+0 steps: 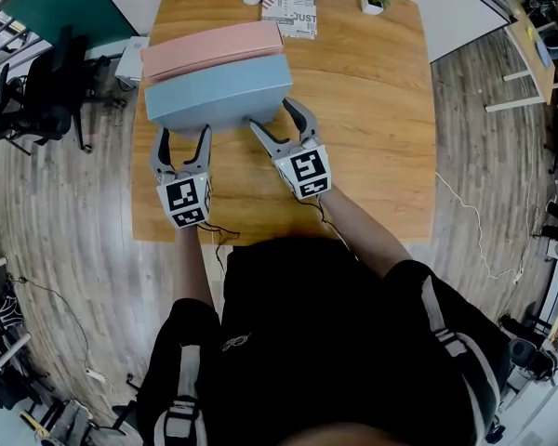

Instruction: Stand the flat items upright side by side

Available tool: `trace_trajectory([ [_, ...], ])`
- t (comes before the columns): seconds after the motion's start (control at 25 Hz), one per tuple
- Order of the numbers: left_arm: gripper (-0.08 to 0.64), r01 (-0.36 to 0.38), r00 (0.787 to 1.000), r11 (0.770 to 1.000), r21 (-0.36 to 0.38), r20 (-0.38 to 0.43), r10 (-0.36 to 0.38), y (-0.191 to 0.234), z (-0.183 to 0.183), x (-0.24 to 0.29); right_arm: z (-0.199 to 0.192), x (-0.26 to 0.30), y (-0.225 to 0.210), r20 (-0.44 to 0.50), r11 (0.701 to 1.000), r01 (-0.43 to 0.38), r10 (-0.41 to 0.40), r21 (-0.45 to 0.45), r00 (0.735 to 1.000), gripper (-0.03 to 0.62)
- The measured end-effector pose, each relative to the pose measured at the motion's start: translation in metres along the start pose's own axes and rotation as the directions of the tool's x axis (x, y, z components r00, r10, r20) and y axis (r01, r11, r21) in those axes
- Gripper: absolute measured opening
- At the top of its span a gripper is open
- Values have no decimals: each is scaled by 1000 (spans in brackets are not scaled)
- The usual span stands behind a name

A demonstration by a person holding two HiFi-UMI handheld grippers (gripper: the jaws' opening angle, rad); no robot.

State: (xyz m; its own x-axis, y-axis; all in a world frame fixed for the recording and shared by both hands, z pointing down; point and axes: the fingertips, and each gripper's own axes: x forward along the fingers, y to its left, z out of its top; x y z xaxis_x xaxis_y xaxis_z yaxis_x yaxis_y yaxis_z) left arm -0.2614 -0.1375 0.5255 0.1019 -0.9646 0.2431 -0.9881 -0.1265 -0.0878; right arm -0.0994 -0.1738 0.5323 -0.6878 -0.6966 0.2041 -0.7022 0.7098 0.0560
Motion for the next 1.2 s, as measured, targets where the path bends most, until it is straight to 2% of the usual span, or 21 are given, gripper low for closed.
trace_trajectory([
  [0.4, 362, 20, 1000, 999, 31, 13, -21, 5, 3, 13, 2, 1, 1, 4, 1000, 30, -30, -1, 1000, 321],
  [1.2, 367, 22, 1000, 1000, 3, 6, -22, 1, 1, 3, 4, 9, -10, -8, 999, 26, -27, -34, 1000, 305],
])
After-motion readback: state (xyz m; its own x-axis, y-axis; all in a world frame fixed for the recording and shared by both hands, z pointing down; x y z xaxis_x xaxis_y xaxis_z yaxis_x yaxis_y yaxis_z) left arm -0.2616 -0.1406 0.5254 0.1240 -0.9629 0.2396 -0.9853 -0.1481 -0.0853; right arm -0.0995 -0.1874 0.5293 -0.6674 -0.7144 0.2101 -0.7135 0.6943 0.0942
